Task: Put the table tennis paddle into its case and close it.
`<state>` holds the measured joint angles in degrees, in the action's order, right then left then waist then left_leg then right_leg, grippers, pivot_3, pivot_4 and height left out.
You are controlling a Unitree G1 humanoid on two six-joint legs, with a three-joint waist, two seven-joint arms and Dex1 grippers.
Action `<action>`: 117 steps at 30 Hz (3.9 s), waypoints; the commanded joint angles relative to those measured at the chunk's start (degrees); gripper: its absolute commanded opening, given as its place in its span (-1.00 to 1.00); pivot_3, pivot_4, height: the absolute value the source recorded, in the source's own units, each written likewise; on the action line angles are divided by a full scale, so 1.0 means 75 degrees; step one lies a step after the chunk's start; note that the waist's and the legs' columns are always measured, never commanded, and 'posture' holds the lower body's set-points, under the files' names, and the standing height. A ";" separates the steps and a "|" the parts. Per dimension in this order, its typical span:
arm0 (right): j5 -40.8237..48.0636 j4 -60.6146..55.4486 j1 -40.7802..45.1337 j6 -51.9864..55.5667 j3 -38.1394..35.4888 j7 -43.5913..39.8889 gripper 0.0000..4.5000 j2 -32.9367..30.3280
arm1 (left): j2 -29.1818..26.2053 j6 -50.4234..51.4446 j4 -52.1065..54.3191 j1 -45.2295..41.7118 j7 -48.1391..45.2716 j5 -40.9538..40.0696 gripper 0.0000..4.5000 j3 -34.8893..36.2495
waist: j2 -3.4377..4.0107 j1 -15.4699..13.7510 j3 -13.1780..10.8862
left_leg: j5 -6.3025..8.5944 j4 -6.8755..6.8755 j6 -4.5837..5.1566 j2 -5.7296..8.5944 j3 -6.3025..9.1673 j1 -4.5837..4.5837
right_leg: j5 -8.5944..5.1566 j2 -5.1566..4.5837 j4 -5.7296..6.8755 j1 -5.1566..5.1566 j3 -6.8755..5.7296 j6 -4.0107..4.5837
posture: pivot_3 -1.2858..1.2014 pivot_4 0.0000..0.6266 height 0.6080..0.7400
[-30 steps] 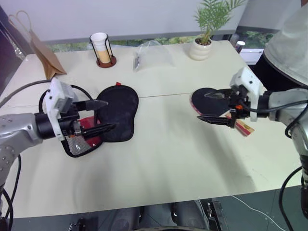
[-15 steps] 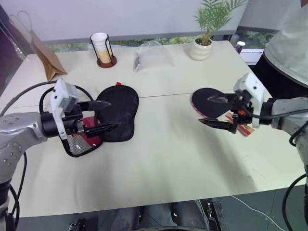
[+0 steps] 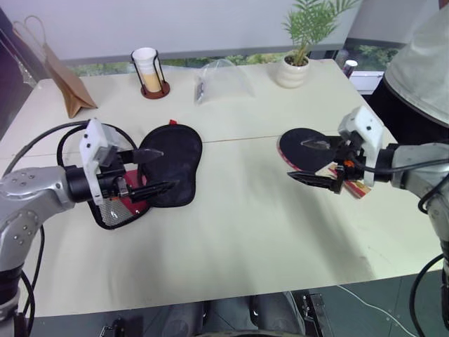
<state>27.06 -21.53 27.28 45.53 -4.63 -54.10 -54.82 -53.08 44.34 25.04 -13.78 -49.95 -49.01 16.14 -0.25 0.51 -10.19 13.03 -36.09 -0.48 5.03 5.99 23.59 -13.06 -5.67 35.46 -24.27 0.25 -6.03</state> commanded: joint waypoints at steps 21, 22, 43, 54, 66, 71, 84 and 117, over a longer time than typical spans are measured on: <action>-0.1391 0.3344 0.2789 0.0479 0.3763 0.1300 0.96 0.4841 | -0.0411 -0.0488 -0.0365 0.0285 -0.0406 0.0693 1.00 0.0802 | -0.0001 0.0056 0.0000 | -0.0004 0.0007 -0.0008 0.0000 0.0003 -0.0002 | 0.0013 0.0012 0.0028 -0.0022 0.0002 -0.0019 | 0.03 -0.52 1.00; -0.1510 0.3646 0.2874 0.0440 0.3841 0.1412 0.96 0.5109 | -0.0422 -0.0466 -0.0333 0.0300 -0.0395 0.0676 1.00 0.0844 | -0.0001 0.0051 0.0000 | -0.0006 0.0006 -0.0010 0.0000 0.0003 -0.0003 | 0.0014 0.0012 0.0036 -0.0024 0.0003 -0.0020 | 0.03 -0.52 1.00; -0.3203 0.7589 0.3707 -0.1204 0.4131 0.2171 0.96 0.7762 | -0.0668 -0.0144 0.0396 0.1382 -0.0427 0.0401 1.00 0.1795 | -0.0002 0.0306 0.0004 | -0.0026 0.0029 -0.0045 -0.0001 0.0024 -0.0036 | 0.0012 0.0034 0.0092 -0.0035 0.0011 -0.0011 | 0.03 -0.52 1.00; -0.3721 0.7525 0.3466 -0.1390 0.4229 0.1825 -0.96 0.7773 | -0.0680 -0.0156 0.0458 0.1448 -0.0348 0.0415 1.00 0.1850 | -0.0002 0.0420 0.0004 | -0.0034 0.0062 -0.0060 -0.0005 0.0026 -0.0043 | 0.0006 0.0037 0.0092 -0.0040 0.0014 0.0000 | 0.03 -0.52 1.00; -0.2964 0.3708 0.2271 0.0875 0.3538 0.0775 -0.96 0.5295 | -0.0599 -0.0293 0.0266 0.1045 -0.0363 0.0514 1.00 0.1297 | -0.0003 0.0131 0.0005 | -0.0035 0.0051 -0.0060 0.0007 0.0033 -0.0038 | 0.0007 0.0020 0.0085 -0.0028 -0.0001 -0.0001 | 0.03 -0.52 1.00; -0.2683 0.2674 0.1883 0.0846 0.3604 -0.0118 -0.96 0.3659 | -0.0563 -0.0384 0.0129 0.0808 -0.0421 0.0577 1.00 0.0961 | -0.0006 0.0073 0.0003 | -0.0035 0.0049 -0.0060 0.0002 0.0028 -0.0037 | 0.0005 0.0021 0.0084 -0.0026 -0.0003 -0.0001 | 0.03 -0.52 1.00; -0.2850 0.3533 0.1816 -0.0524 0.3247 -0.0815 -0.96 0.1842 | -0.0366 -0.0557 -0.0028 0.0476 -0.0507 0.0773 1.00 0.0387 | -0.0013 0.0042 -0.0002 | -0.0035 0.0044 -0.0058 -0.0002 0.0020 -0.0032 | 0.0000 0.0015 0.0075 -0.0024 -0.0005 0.0007 | 0.03 -0.52 1.00; -0.2783 0.4446 0.0072 -0.0626 0.0672 0.0148 0.98 -0.0238 | 0.0080 -0.0981 -0.0583 -0.0346 -0.0859 0.1242 1.00 -0.0574 | -0.0013 0.0039 -0.0006 | -0.0029 0.0012 -0.0046 -0.0007 0.0003 -0.0022 | -0.0009 0.0011 0.0073 -0.0018 -0.0004 0.0020 | 0.03 -0.52 1.00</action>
<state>6.96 9.73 26.97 43.27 1.52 -53.22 -56.01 -52.37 38.06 20.55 -15.65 -56.11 -39.95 11.45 -0.35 0.81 -10.23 12.82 -36.00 -0.82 4.98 6.01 23.43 -13.13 -5.58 36.00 -24.40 0.21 -5.89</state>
